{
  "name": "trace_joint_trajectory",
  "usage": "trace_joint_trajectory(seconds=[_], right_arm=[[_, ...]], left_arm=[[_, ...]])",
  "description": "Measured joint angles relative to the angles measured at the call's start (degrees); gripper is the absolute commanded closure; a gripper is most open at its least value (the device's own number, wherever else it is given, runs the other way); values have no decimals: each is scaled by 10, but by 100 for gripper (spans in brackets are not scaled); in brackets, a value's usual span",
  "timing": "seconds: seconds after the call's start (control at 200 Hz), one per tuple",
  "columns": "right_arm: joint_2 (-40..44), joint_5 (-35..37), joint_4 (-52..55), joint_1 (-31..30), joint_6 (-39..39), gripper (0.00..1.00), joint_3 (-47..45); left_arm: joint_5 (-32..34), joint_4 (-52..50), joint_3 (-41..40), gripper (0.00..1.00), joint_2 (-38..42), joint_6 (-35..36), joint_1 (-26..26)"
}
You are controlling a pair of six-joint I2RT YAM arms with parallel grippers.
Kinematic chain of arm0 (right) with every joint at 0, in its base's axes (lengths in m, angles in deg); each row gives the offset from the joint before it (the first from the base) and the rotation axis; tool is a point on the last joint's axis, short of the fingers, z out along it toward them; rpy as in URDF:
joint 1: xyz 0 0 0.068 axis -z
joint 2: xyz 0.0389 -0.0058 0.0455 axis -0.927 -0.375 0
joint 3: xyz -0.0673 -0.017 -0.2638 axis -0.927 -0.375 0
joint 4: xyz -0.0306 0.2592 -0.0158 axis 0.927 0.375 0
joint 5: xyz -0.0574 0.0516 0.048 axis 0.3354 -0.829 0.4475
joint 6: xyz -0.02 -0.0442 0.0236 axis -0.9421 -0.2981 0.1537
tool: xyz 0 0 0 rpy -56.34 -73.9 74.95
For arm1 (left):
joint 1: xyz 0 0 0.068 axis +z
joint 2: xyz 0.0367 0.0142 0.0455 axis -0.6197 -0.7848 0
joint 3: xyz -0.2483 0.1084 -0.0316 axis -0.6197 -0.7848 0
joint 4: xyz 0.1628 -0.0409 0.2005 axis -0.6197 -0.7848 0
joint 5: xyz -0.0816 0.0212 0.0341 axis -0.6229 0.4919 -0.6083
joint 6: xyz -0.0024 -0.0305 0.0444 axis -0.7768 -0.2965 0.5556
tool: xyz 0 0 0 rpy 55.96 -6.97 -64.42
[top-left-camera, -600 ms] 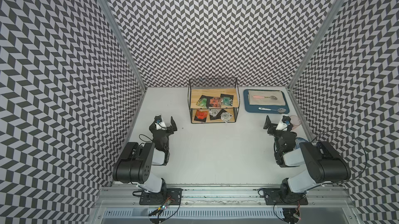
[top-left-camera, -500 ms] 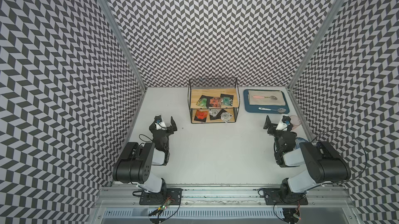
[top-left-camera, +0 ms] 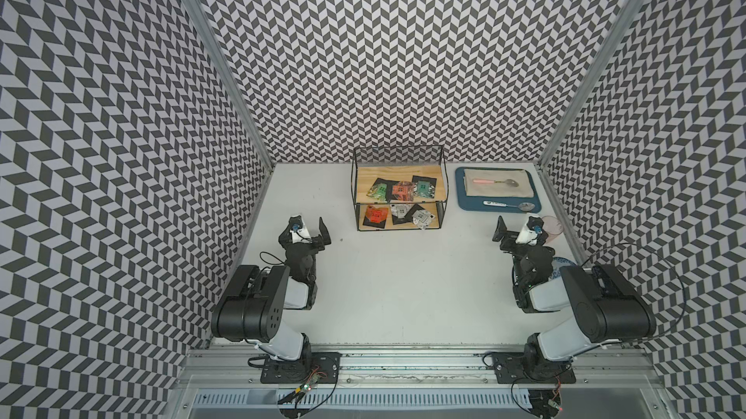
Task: Remove the tea bags from the shelf
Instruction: Pick up the tea bag from the shelf.
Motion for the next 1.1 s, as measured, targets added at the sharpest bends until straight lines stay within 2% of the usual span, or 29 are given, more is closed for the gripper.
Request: trace_joint_trajectory(seconds=[0.13, 0.32, 0.436, 0.531, 0.571, 0.631, 0.676, 0.701, 0.766, 0.801, 0.831, 0.956, 1.026, 1.102], right_arm=[[34, 8, 52, -10, -6, 1, 6], [160, 49, 193, -21, 11, 1, 101], [190, 71, 294, -21, 43, 0, 223], [183, 71, 436, -21, 115, 0, 396], [176, 70, 492, -21, 163, 1, 468], [167, 52, 559, -10, 257, 1, 556], [170, 7, 563, 3, 303, 0, 571], [172, -18, 562, 11, 326, 0, 569], [169, -45, 599, 17, 365, 10, 571], [156, -46, 640, 11, 375, 12, 587], [138, -43, 681, -2, 378, 13, 609], [58, -8, 855, -87, 362, 24, 729], [34, 3, 937, -130, 355, 30, 781], [16, 3, 1020, -173, 345, 33, 839]], left_arm=[[0, -27, 4, 0, 14, 2, -3], [11, -144, 74, 0, 125, 6, -25], [20, -203, 127, 0, 197, -5, -42], [38, -268, 211, 0, 231, -23, -62], [49, -310, 259, 0, 242, -56, -71], [48, -432, 351, 0, 249, -151, -75], [42, -508, 414, 0, 248, -222, -74], [16, -535, 438, 0, 250, -263, -66], [-48, -585, 455, 0, 263, -334, -45], [-57, -625, 461, 0, 266, -361, -44], [-61, -667, 470, 1, 265, -378, -50], [-78, -845, 525, 16, 243, -422, -111], [-99, -927, 548, 16, 237, -421, -139], [-117, -1000, 569, 18, 232, -412, -155]])
